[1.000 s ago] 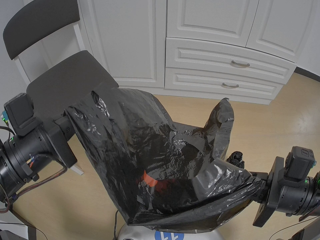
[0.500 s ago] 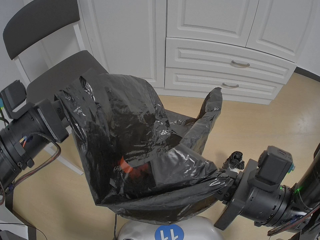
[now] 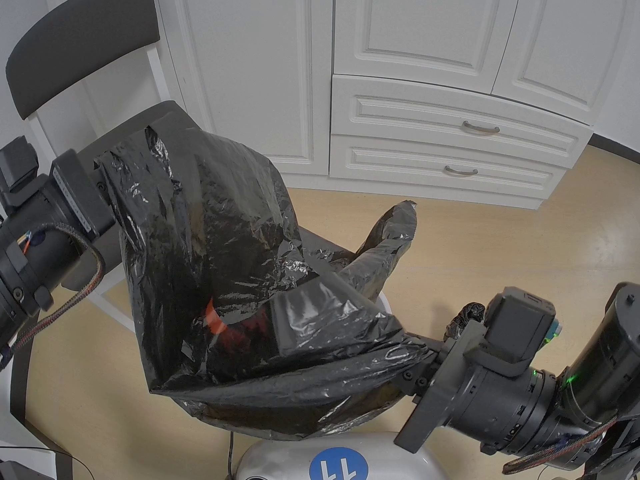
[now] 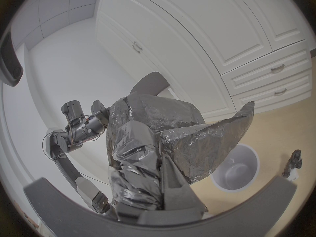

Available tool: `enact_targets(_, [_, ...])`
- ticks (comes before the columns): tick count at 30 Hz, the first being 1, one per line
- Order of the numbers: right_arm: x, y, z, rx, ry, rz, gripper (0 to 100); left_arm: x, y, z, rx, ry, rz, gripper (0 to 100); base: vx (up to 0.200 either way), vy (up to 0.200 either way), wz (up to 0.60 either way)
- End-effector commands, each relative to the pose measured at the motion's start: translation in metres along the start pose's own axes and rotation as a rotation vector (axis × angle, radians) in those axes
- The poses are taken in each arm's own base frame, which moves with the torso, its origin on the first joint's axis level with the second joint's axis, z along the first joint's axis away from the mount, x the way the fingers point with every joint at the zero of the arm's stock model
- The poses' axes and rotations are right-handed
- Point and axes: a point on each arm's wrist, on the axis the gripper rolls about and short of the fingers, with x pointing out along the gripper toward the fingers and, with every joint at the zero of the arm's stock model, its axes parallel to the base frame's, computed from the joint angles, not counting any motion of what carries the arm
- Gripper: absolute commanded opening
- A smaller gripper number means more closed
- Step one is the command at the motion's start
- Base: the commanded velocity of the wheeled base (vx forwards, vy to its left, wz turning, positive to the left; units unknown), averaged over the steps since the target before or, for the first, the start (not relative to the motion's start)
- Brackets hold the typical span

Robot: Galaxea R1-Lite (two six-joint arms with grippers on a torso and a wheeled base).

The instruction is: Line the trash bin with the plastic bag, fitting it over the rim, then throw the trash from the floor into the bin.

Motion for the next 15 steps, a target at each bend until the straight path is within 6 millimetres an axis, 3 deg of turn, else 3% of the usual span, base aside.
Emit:
enact_targets(1, [-0.001, 0.0, -0.008, -0.013, 0.029, 0.001, 0, 0.005, -0.002, -0.002, -0.007, 0.011, -0.001, 0, 0.0, 0.0, 0.6])
enact_targets(10, [-0.001, -0.001, -0.012, -0.025, 0.066, -0.011, 0, -0.01, 0.003, -0.008, 0.11, 0.102, 0.028, 0, 0.0, 0.0, 0.6])
enact_targets(15, [0.004, 0.002, -0.006, -0.012, 0.089, -0.023, 0, -0.004, -0.001, -0.013, 0.112, 0.134, 0.018, 0, 0.0, 0.0, 0.6])
